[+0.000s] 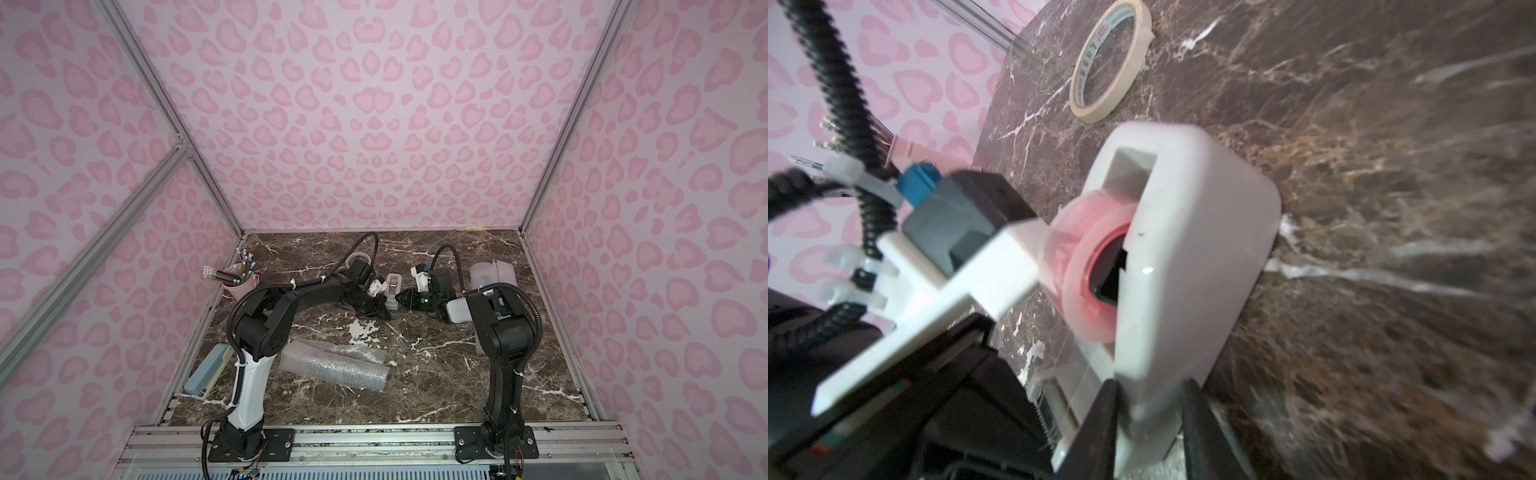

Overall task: Wrap wine bottles in bubble wrap
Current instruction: Tear off the tape using the Tape Cutter, then adjust the bubble wrap at the center of the board.

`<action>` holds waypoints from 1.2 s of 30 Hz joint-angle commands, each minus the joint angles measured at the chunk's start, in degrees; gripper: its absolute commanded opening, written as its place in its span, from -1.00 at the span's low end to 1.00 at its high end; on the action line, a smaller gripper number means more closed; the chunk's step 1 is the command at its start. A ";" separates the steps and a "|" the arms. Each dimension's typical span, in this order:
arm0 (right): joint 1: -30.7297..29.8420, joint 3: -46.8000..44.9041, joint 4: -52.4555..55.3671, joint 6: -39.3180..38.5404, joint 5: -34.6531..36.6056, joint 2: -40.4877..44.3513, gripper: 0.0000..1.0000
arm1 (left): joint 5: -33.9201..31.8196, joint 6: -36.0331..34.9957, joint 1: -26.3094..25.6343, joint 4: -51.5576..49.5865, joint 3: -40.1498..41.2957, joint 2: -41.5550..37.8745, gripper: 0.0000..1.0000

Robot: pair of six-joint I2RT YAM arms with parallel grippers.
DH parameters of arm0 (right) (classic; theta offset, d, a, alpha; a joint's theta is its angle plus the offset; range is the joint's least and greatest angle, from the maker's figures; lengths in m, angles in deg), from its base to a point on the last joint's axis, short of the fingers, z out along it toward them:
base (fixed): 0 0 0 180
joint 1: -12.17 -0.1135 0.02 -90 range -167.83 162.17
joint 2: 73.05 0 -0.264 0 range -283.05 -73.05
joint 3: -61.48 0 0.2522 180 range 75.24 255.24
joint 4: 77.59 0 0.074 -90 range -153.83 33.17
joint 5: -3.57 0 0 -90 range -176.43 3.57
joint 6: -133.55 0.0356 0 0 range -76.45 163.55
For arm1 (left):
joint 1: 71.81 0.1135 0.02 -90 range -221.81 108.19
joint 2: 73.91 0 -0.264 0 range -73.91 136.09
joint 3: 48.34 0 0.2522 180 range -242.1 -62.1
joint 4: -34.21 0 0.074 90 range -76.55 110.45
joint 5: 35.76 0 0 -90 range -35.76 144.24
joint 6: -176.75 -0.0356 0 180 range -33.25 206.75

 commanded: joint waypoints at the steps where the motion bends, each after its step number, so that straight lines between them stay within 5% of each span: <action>1: -0.18 -0.06 6.85 -0.57 6.35 -1.45 -0.44 | -6.22 -2.45 0.01 -6.26 0.10 0.46 -0.94; 6: -0.14 0.55 6.58 -0.72 5.82 -0.88 -0.42 | -4.75 -2.01 0.19 -5.04 -0.41 -1.57 -0.94; 11: -0.08 0.82 8.14 -4.60 5.89 4.01 -0.19 | -4.98 -3.99 0.34 -8.29 -1.77 -7.41 -0.94; 16: -0.52 -1.83 7.16 -11.65 2.23 12.02 0.35 | -7.30 -8.22 1.86 -16.22 -1.55 -13.49 -0.94; 25: -10.11 -6.37 8.00 -15.44 -4.19 18.93 0.96 | -11.59 -14.95 8.61 -29.61 5.18 -27.24 -0.91; 36: -24.05 1.19 16.31 -18.49 -9.99 8.33 0.97 | -11.23 -18.98 16.84 -38.57 10.60 -39.49 -0.91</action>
